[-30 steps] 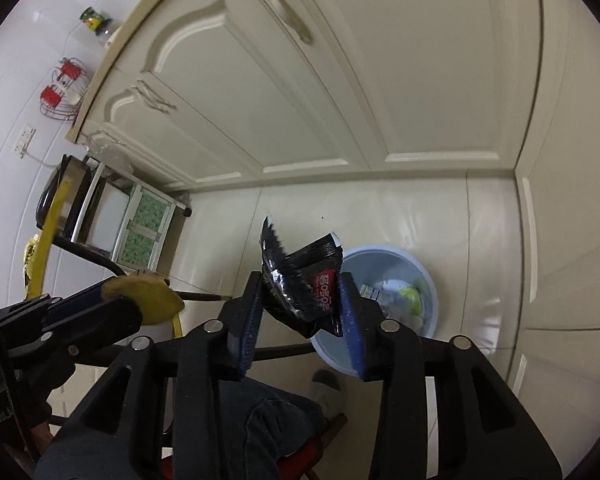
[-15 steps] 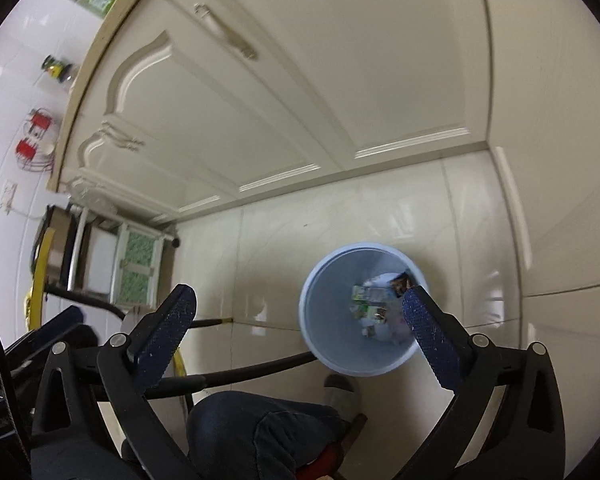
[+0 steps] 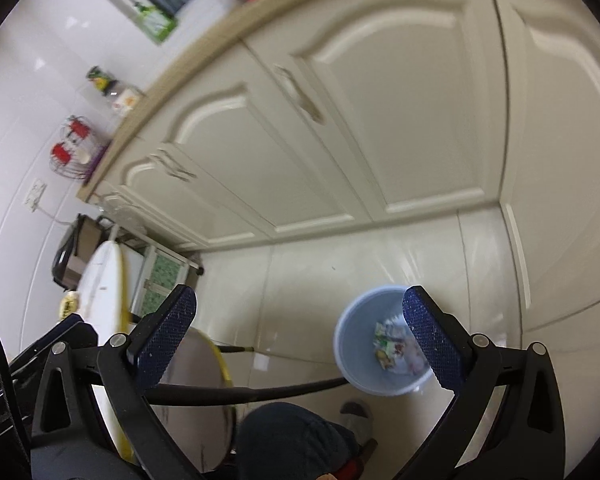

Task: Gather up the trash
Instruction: 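Open both tools over the blue bin to drop packet and biscuit, then bring both open tools back to the table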

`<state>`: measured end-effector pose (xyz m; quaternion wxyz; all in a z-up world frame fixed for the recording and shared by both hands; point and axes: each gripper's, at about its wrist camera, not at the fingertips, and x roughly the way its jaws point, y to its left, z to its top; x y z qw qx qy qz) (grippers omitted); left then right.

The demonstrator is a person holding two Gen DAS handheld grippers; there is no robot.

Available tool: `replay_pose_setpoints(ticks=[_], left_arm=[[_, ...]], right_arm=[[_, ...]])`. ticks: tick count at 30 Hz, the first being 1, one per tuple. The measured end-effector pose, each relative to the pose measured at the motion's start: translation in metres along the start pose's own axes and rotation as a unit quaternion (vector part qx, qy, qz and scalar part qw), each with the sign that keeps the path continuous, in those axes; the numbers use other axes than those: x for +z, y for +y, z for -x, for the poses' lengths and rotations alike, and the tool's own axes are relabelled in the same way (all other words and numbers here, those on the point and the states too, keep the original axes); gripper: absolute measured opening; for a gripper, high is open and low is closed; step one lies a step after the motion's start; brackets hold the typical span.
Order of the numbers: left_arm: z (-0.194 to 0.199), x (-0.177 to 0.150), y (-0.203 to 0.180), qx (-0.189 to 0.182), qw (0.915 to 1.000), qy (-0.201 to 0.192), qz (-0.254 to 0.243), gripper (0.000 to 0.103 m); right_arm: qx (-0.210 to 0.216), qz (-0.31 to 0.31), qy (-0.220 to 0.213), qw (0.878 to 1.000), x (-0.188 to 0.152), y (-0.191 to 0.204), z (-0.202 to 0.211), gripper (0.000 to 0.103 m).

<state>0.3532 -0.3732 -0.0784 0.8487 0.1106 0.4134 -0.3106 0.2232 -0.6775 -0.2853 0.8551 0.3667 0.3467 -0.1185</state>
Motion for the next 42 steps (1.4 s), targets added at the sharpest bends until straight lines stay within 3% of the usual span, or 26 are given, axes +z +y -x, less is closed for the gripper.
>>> replay_pose_setpoints(ticks=[7, 9, 14, 17, 26, 32, 38, 42], left_arm=[[0.092, -0.035, 0.053, 0.037, 0.9964, -0.064, 0.042, 0.081], [0.122, -0.050, 0.070, 0.051, 0.9941, -0.080, 0.052, 0.087], [0.184, -0.088, 0.110, 0.089, 0.9837, -0.132, 0.083, 0.102], [0.215, -0.113, 0.134, 0.105, 0.9763, -0.154, 0.109, 0.102], [0.270, -0.171, 0.197, 0.155, 0.9583, -0.172, 0.168, 0.102], [0.295, -0.194, 0.230, 0.185, 0.9436, -0.183, 0.204, 0.102], [0.296, -0.204, 0.256, 0.207, 0.9324, -0.182, 0.234, 0.102], [0.283, -0.201, 0.278, 0.212, 0.9301, -0.164, 0.251, 0.102]], right_arm=[[0.035, 0.071, -0.036, 0.996, -0.004, 0.098, 0.037, 0.103], [0.045, 0.092, -0.044, 0.994, -0.010, 0.127, 0.045, 0.103], [0.070, 0.149, -0.061, 0.984, -0.026, 0.201, 0.062, 0.103], [0.080, 0.181, -0.070, 0.978, -0.037, 0.243, 0.067, 0.103], [0.105, 0.262, -0.068, 0.957, -0.083, 0.351, 0.057, 0.103], [0.120, 0.306, -0.053, 0.943, -0.113, 0.400, 0.041, 0.103], [0.121, 0.343, -0.050, 0.930, -0.132, 0.433, 0.031, 0.103], [0.114, 0.358, -0.043, 0.926, -0.139, 0.451, 0.017, 0.103]])
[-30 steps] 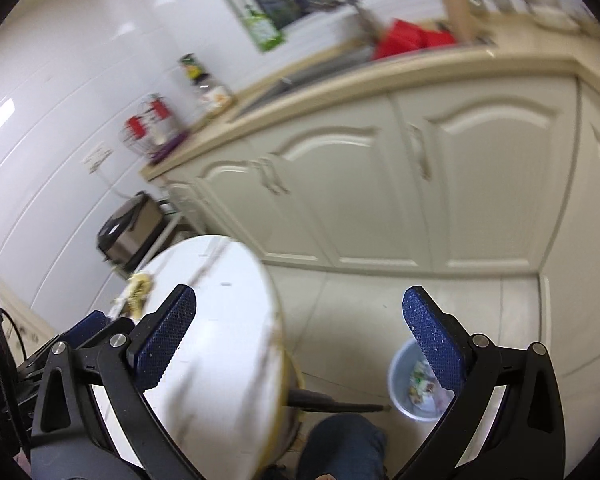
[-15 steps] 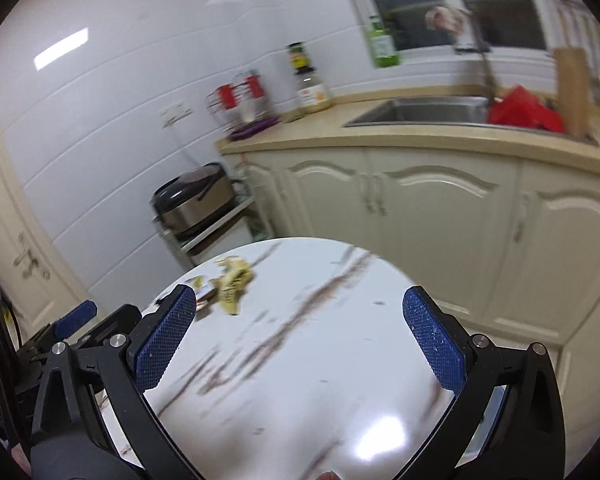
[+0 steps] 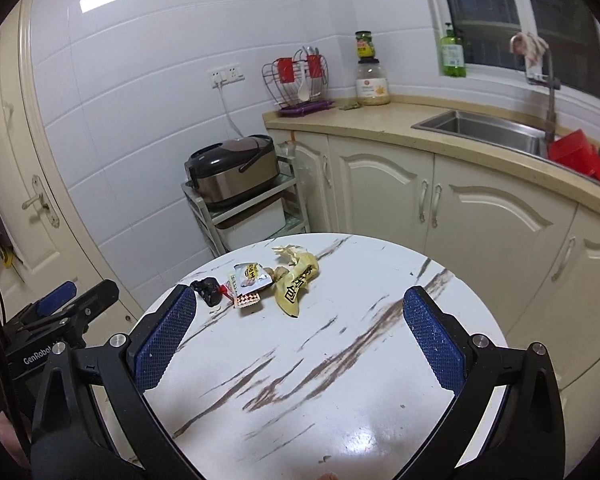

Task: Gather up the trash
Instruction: 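Bring both open tools back to the table, then grasp the yellow printed bag with the right tool while the left tool grasps the black plastic bag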

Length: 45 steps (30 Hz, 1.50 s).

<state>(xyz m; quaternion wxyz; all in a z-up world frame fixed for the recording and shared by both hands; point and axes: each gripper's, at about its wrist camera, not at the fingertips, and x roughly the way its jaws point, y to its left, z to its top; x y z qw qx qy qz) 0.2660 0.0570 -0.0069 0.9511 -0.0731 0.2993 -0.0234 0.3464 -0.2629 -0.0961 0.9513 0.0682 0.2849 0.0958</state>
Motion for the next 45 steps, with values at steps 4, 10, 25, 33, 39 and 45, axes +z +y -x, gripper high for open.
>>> replay_pose_setpoints(ticks=[4, 10, 25, 33, 39, 45], left_arm=[[-0.028, 0.005, 0.008, 0.012, 0.9996, 0.026, 0.003, 0.102], [-0.088, 0.021, 0.018, 0.022, 0.9977, 0.063, 0.004, 0.102], [-0.264, 0.056, 0.004, 0.041, 0.9901, 0.132, -0.021, 0.102], [-0.314, 0.051, 0.006, 0.011, 0.9869, 0.160, -0.021, 0.075], [-0.326, 0.056, 0.007, -0.028, 0.9868, 0.158, -0.022, 0.033], [-0.318, 0.049, 0.019, -0.054, 0.9871, 0.150, -0.013, 0.028]], right_arm=[[-0.002, 0.003, 0.022, 1.000, 0.000, 0.003, -0.027, 0.103], [-0.015, -0.001, 0.073, 0.997, -0.007, -0.004, -0.082, 0.103], [-0.022, -0.039, 0.162, 0.986, -0.006, -0.018, -0.228, 0.080], [0.007, -0.040, 0.186, 0.982, -0.011, -0.014, -0.259, 0.057], [0.031, -0.022, 0.181, 0.983, -0.016, -0.007, -0.250, 0.030], [0.036, -0.036, 0.177, 0.983, -0.026, -0.024, -0.231, 0.028]])
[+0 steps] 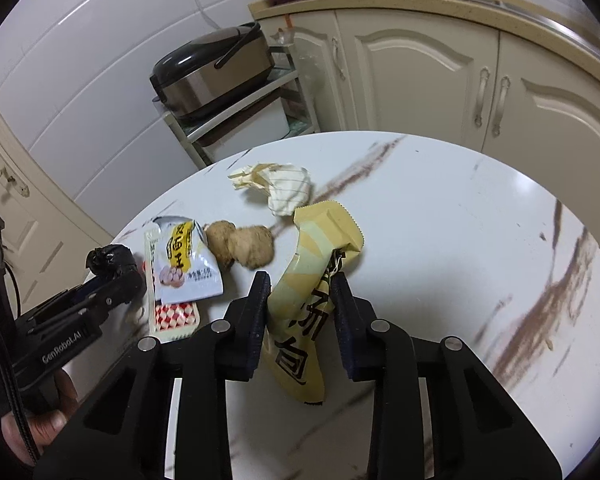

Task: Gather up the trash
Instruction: 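Grasp the yellow printed bag with the right tool while the left tool grasps the black plastic bag, then carry the yellow bag and black plastic bag to the blue bin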

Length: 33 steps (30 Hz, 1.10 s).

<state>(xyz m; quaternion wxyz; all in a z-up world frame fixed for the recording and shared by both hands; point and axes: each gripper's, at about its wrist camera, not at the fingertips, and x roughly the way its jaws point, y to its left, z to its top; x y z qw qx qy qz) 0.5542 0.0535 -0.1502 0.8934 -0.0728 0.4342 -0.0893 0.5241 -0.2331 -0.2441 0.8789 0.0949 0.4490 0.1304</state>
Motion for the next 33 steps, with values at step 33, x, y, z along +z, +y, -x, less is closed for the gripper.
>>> replay_pose_setpoints(ticks=[33], left_arm=[[0.207, -0.142, -0.201, -0.116, 0.9793, -0.065, -0.153, 0.026]], right_arm=[[0.010, -0.096, -0.145, 0.985, -0.129, -0.131, 0.240, 0.028]])
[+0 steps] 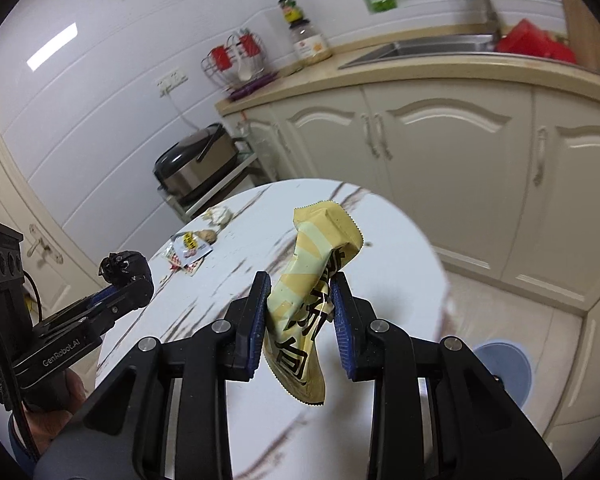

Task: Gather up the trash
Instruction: 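Carry the yellow bag and black plastic bag to the blue bin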

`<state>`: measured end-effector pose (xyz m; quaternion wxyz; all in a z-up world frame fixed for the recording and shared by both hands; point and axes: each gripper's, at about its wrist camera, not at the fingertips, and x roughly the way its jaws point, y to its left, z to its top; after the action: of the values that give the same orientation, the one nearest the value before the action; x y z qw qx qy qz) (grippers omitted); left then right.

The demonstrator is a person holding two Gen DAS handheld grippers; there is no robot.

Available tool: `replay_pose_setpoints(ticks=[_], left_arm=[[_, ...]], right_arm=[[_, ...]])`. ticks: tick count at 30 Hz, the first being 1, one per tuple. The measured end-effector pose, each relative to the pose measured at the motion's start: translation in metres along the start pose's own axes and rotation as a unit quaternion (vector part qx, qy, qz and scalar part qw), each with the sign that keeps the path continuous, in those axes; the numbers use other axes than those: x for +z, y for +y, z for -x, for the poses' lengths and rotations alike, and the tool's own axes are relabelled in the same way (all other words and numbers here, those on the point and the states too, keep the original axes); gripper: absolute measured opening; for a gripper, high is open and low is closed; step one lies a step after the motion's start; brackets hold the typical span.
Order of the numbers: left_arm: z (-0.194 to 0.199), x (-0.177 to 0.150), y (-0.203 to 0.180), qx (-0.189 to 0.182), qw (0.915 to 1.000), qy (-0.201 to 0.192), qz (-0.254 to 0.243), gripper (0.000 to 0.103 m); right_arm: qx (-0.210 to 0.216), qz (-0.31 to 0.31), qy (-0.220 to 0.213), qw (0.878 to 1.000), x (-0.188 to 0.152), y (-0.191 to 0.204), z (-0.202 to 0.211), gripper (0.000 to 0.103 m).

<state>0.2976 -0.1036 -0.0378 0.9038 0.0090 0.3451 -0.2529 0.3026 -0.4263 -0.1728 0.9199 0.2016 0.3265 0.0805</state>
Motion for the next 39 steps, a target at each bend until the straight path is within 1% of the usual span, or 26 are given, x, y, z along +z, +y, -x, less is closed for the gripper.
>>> replay_pose_setpoints(ticks=[5, 9, 13, 14, 15, 17, 21, 25, 29, 33, 37, 39], left_arm=[[-0.001, 0.002, -0.052, -0.034, 0.9989, -0.002, -0.032, 0.026], [-0.014, 0.006, -0.086, -0.061, 0.9966, 0.003, -0.054, 0.024], [-0.045, 0.013, -0.115, -0.088, 0.9933, 0.019, -0.073, 0.024], [-0.052, 0.013, -0.121, -0.095, 0.9922, 0.025, -0.076, 0.024], [-0.065, 0.020, -0.126, -0.100, 0.9914, 0.031, -0.079, 0.024], [-0.084, 0.019, -0.138, -0.112, 0.9889, 0.048, -0.086, 0.024], [-0.130, 0.026, -0.165, -0.125, 0.9840, 0.080, -0.098, 0.023], [-0.171, 0.031, -0.188, -0.135, 0.9783, 0.111, -0.111, 0.023], [-0.213, 0.031, -0.210, -0.136, 0.9724, 0.145, -0.122, 0.023], [-0.251, 0.029, -0.230, -0.129, 0.9658, 0.179, -0.136, 0.023], [-0.276, 0.026, -0.240, -0.124, 0.9607, 0.201, -0.145, 0.024], [-0.290, 0.025, -0.247, -0.119, 0.9579, 0.213, -0.151, 0.030]], right_arm=[[-0.020, -0.019, -0.026, 0.999, 0.000, -0.038, 0.042, 0.028], [-0.041, -0.034, -0.046, 0.998, 0.000, -0.068, 0.071, 0.028], [-0.065, -0.054, -0.056, 0.995, -0.001, -0.101, 0.091, 0.028], [-0.073, -0.061, -0.056, 0.994, -0.003, -0.112, 0.095, 0.028], [-0.079, -0.066, -0.055, 0.993, -0.004, -0.120, 0.096, 0.028], [-0.092, -0.080, -0.051, 0.991, -0.008, -0.142, 0.099, 0.028], [-0.110, -0.110, -0.036, 0.987, -0.019, -0.183, 0.094, 0.028], [-0.121, -0.139, -0.009, 0.983, -0.033, -0.222, 0.077, 0.028], [-0.125, -0.167, 0.022, 0.978, -0.053, -0.260, 0.056, 0.028], [-0.123, -0.192, 0.050, 0.972, -0.069, -0.285, 0.034, 0.029], [-0.123, -0.207, 0.070, 0.968, -0.081, -0.304, 0.017, 0.029], [-0.122, -0.216, 0.078, 0.966, -0.086, -0.314, 0.010, 0.029]])
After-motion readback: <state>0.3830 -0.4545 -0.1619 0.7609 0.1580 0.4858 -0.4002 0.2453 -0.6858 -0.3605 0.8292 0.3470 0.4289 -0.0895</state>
